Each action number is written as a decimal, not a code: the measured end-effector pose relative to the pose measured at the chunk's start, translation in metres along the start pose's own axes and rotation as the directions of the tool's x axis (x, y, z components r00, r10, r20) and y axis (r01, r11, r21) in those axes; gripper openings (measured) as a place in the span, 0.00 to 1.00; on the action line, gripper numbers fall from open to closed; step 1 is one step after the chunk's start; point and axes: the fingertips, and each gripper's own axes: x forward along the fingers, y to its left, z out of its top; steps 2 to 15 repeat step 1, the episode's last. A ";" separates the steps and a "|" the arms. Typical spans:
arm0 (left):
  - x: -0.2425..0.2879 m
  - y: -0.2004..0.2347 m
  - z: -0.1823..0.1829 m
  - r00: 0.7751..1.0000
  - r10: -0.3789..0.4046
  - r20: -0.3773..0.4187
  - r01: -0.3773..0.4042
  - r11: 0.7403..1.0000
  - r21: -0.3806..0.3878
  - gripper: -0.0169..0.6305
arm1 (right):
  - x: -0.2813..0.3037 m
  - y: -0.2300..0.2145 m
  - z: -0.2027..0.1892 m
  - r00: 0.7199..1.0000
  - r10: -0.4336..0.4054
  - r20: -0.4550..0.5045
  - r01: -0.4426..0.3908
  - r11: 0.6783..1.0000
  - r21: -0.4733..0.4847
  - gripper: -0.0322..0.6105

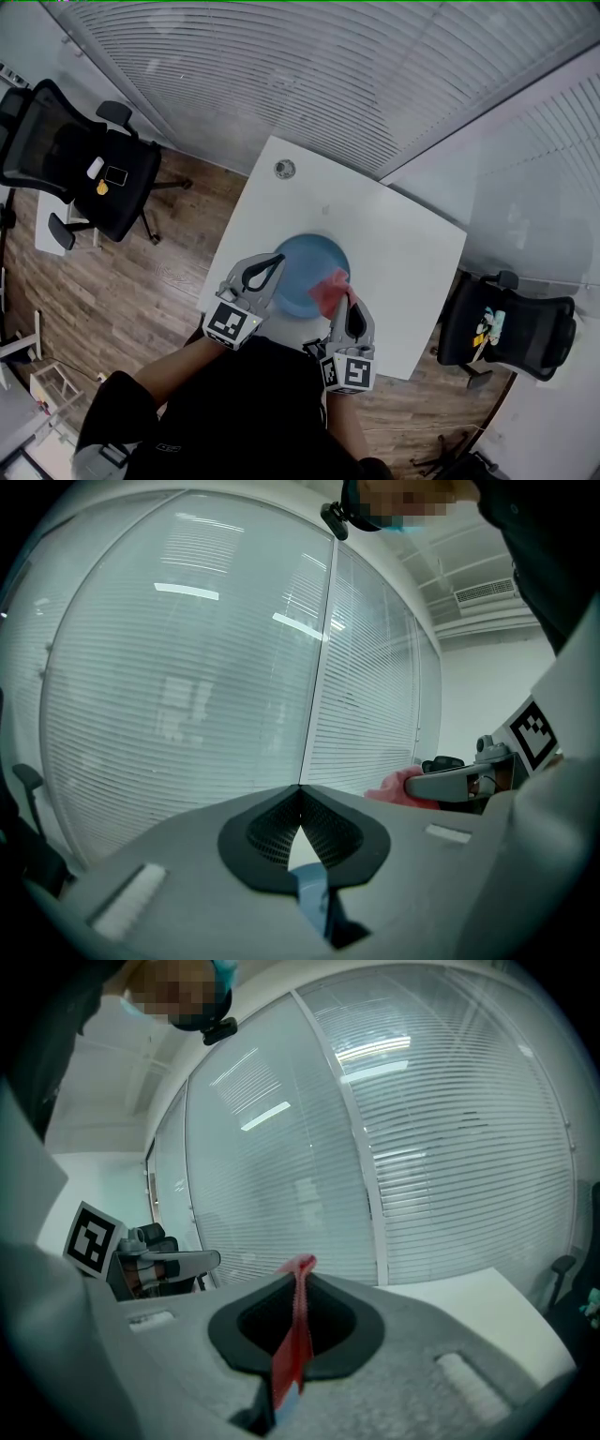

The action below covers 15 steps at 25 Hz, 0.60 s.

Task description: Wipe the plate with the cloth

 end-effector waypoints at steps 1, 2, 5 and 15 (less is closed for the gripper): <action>-0.001 0.000 0.001 1.000 0.001 0.000 -0.001 1.000 -0.002 0.03 | -0.001 0.000 0.000 1.000 -0.001 0.001 0.001 1.000 -0.001 0.07; -0.001 0.000 0.001 1.000 0.001 0.000 -0.001 1.000 -0.002 0.03 | -0.001 0.000 0.000 1.000 -0.001 0.001 0.001 1.000 -0.001 0.07; -0.001 0.000 0.001 1.000 0.001 0.000 -0.001 1.000 -0.002 0.03 | -0.001 0.000 0.000 1.000 -0.001 0.001 0.001 1.000 -0.001 0.07; -0.001 0.000 0.001 1.000 0.001 0.000 -0.001 1.000 -0.002 0.03 | -0.001 0.000 0.000 1.000 -0.001 0.001 0.001 1.000 -0.001 0.07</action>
